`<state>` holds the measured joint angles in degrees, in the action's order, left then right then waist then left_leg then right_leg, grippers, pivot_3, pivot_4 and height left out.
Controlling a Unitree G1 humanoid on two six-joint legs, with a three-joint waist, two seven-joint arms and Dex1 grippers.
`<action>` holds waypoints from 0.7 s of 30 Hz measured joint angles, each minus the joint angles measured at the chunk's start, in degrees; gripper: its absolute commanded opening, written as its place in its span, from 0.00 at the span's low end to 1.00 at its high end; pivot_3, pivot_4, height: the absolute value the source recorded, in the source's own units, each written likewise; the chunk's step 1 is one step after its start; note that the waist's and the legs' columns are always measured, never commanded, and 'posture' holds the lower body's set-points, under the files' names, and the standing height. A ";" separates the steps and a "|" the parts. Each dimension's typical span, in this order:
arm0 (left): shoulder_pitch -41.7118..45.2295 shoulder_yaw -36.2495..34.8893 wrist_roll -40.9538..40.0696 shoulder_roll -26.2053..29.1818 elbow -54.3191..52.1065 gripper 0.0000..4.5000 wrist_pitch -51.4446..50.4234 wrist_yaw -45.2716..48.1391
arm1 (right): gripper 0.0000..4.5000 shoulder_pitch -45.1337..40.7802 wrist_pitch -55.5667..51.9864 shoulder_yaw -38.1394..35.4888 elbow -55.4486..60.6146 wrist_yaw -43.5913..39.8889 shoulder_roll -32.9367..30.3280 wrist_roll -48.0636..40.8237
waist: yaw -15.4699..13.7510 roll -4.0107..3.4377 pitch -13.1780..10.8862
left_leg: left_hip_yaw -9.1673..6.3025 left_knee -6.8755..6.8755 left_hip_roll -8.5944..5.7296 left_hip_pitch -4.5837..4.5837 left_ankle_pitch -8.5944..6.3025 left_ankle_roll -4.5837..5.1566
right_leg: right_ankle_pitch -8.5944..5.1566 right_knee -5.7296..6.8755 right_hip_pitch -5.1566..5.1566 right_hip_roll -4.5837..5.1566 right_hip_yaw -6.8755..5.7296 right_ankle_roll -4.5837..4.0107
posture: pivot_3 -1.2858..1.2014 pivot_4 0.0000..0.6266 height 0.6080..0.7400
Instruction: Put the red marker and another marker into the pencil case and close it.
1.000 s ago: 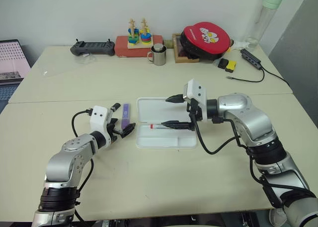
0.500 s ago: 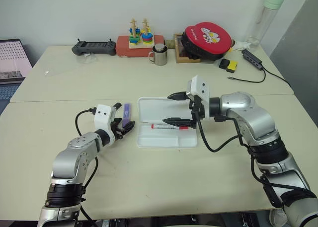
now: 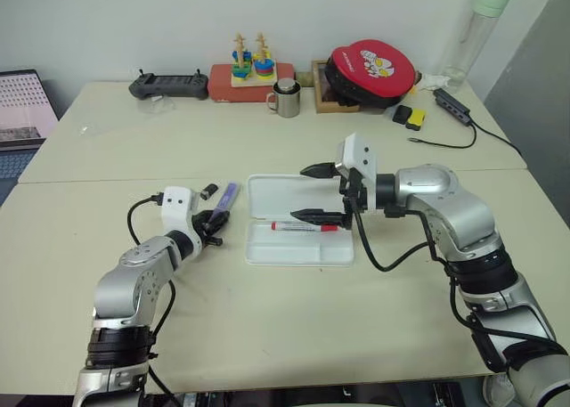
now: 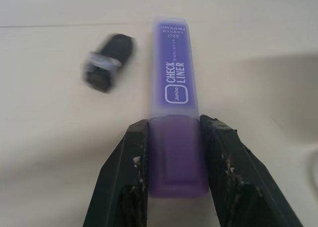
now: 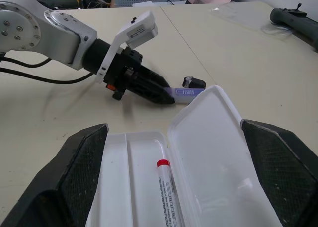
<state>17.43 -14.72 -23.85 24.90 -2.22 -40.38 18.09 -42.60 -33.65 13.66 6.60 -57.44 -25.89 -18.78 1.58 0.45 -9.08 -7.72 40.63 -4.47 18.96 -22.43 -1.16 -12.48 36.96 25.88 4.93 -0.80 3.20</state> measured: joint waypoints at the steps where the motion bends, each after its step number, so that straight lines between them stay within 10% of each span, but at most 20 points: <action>1: 1.10 -1.73 -0.88 -0.02 -0.03 0.27 1.00 0.03 | 1.00 -0.01 -0.01 -0.66 0.00 -0.02 -0.19 -0.39 | -0.03 0.00 0.00 | -0.01 0.02 0.00 0.01 0.00 0.00 | 0.00 0.00 0.00 0.01 0.00 0.00 | 0.52 0.24 1.00; 8: 6.26 -7.17 -13.20 8.18 -8.91 0.27 3.64 16.72 | 1.00 0.15 -5.06 -7.29 3.98 -4.47 -5.74 -9.42 | 0.03 0.03 -0.02 | -0.04 0.00 -0.01 0.06 -0.02 -0.03 | 0.00 -0.04 0.00 0.04 0.01 0.00 | 0.52 0.24 1.00; 16: 1.60 10.77 -8.29 26.26 -13.18 0.27 9.65 45.27 | 1.00 4.91 -8.27 -7.97 9.05 -6.23 -12.00 -11.65 | 0.03 -0.01 -0.05 | 0.04 -0.11 0.02 0.02 -0.02 -0.02 | 0.00 -0.06 -0.01 0.01 0.06 0.00 | 0.52 0.24 1.00; 21: 1.81 20.30 0.07 27.90 -9.41 0.27 18.84 53.49 | 1.00 7.27 -8.89 -6.73 12.05 -5.33 -12.83 -11.45 | -0.09 -0.02 -0.06 | 0.03 -0.11 0.01 0.04 -0.02 -0.01 | 0.00 -0.07 -0.01 0.01 0.03 0.00 | 0.52 0.24 1.00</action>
<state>19.24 5.58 -23.78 52.80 -11.63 -21.54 71.59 -35.33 -42.54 6.93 18.64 -62.77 -38.71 -30.24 1.48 0.43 -9.14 -7.69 40.52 -4.46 19.00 -22.45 -1.17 -12.48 36.89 25.87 4.94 -0.77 3.20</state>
